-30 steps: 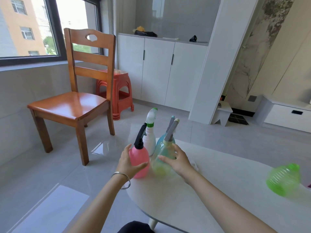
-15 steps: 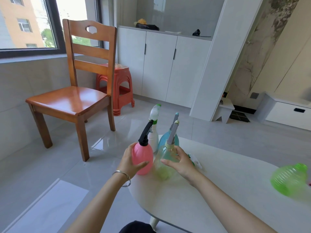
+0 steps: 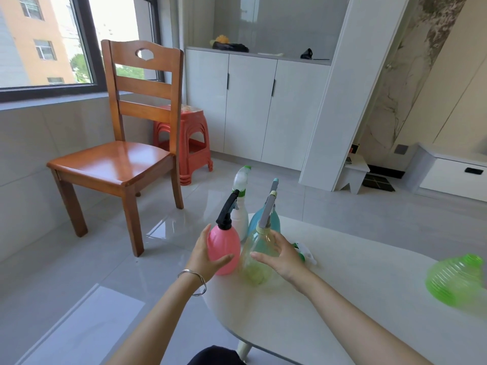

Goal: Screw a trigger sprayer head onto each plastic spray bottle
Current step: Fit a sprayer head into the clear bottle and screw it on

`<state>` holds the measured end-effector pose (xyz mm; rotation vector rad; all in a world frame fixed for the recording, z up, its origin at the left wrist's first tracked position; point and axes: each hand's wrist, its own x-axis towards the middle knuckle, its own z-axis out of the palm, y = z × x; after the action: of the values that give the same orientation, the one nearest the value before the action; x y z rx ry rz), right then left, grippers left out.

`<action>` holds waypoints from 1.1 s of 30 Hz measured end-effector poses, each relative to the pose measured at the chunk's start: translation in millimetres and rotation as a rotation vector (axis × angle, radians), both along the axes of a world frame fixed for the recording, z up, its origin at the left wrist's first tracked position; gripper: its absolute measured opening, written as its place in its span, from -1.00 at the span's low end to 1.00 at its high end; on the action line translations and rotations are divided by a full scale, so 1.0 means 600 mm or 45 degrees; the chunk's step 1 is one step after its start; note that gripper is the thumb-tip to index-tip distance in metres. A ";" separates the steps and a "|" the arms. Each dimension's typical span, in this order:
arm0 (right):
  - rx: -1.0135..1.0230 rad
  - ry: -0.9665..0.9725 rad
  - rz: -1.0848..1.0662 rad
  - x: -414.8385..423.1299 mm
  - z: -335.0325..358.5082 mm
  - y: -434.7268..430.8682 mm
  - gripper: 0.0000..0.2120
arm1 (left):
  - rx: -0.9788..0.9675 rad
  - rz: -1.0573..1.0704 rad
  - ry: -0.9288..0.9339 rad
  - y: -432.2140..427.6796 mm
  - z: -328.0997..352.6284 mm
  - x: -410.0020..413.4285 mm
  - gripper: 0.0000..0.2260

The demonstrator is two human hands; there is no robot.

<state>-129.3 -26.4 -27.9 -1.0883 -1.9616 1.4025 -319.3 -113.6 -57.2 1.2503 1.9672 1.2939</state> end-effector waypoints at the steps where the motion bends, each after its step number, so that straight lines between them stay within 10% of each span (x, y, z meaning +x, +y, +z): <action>1: -0.001 0.004 0.011 0.002 0.001 0.000 -0.28 | 0.003 0.019 0.015 -0.002 0.001 0.001 -0.11; 18: 0.027 0.200 -0.067 0.113 0.072 0.020 -0.52 | 0.705 0.155 0.307 -0.031 0.161 0.120 -0.48; 33: 0.585 0.019 -0.533 0.439 0.105 0.089 -0.45 | 0.128 -0.398 0.473 0.146 0.138 0.390 -0.24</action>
<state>134.0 27.1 34.9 -1.1661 -1.7839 0.6954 -85.4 -26.1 25.3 1.8743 1.8552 1.0721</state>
